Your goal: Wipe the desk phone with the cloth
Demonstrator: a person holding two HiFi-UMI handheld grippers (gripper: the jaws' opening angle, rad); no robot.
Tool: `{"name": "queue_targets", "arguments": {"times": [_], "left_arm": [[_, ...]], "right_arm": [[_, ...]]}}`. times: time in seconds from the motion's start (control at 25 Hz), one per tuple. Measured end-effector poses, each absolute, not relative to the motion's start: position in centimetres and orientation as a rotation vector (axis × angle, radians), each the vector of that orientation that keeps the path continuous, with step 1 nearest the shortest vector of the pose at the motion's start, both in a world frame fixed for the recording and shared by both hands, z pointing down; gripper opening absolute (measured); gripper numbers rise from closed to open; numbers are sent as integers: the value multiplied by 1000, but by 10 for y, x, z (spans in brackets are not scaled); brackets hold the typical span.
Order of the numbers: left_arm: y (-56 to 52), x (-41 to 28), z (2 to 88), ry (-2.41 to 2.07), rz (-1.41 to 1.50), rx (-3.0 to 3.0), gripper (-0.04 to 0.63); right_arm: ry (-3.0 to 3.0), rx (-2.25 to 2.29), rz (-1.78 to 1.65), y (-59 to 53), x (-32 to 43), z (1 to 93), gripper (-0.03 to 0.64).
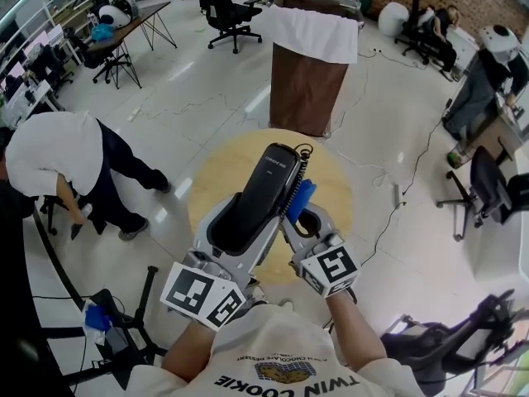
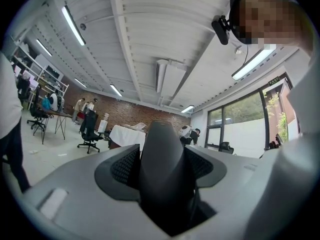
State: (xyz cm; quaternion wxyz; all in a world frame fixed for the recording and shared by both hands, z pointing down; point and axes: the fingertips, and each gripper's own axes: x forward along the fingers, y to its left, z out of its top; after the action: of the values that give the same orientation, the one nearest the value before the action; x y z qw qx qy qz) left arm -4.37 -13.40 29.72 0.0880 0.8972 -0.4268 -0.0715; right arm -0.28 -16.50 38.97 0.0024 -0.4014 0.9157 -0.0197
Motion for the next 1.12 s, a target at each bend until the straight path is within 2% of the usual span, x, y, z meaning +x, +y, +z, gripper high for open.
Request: {"name": "queue_targets", "arguments": {"times": [0.68, 1.12], "left_arm": [[-147, -46, 302, -1261, -262, 2612, 270], [-152, -51, 307, -1267, -282, 2578, 270]], "right_arm": [[3089, -1003, -59, -84, -63, 426, 60], [3033, -1023, -104, -83, -53, 423, 60]]}}
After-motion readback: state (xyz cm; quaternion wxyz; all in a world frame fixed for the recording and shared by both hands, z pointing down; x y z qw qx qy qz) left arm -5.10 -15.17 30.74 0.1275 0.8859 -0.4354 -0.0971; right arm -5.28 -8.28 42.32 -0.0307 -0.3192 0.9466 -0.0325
